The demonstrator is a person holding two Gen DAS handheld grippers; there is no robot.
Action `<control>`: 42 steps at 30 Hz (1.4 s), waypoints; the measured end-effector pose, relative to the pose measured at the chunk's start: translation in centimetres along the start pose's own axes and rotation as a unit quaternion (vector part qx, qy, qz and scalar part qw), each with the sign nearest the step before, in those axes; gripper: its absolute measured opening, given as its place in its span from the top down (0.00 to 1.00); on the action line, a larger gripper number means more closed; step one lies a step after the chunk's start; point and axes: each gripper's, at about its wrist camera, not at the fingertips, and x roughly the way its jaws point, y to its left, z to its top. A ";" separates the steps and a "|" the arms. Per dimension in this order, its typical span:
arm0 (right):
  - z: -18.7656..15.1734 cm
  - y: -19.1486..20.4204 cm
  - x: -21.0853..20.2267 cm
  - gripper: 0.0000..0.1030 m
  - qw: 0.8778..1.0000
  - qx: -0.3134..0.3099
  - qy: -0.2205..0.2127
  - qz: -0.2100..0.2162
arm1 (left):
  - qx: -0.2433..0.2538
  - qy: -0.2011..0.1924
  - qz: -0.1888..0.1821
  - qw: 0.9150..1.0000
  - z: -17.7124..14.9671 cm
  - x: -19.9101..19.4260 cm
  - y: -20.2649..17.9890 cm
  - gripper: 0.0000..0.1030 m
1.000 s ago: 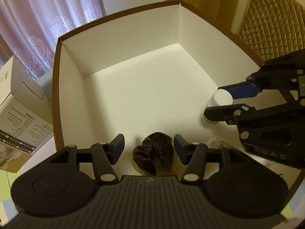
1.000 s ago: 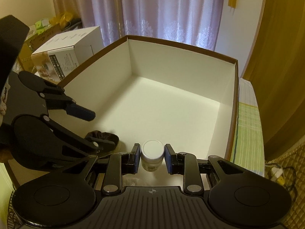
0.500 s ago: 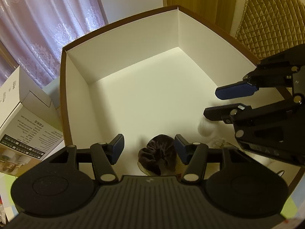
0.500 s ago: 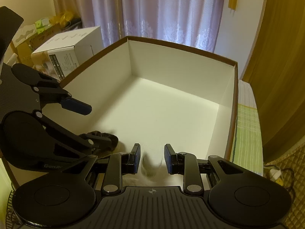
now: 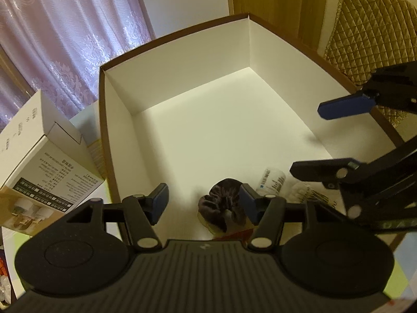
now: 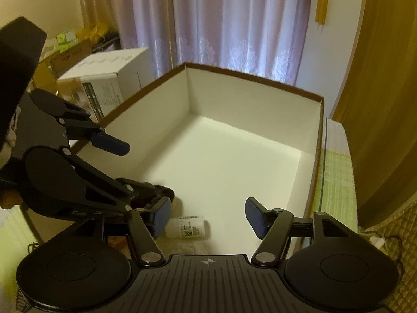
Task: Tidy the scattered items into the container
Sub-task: 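Release the scrunchie and pill bottle into the box and withdraw both tools, then grasp the white plastic clip with left tool while right tool grasps the green ointment tube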
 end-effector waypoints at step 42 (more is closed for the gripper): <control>-10.6 7.0 -16.7 0.02 0.996 0.072 -0.055 0.004 | -0.101 -0.049 -0.015 0.994 -20.5 -20.4 -4.4 0.19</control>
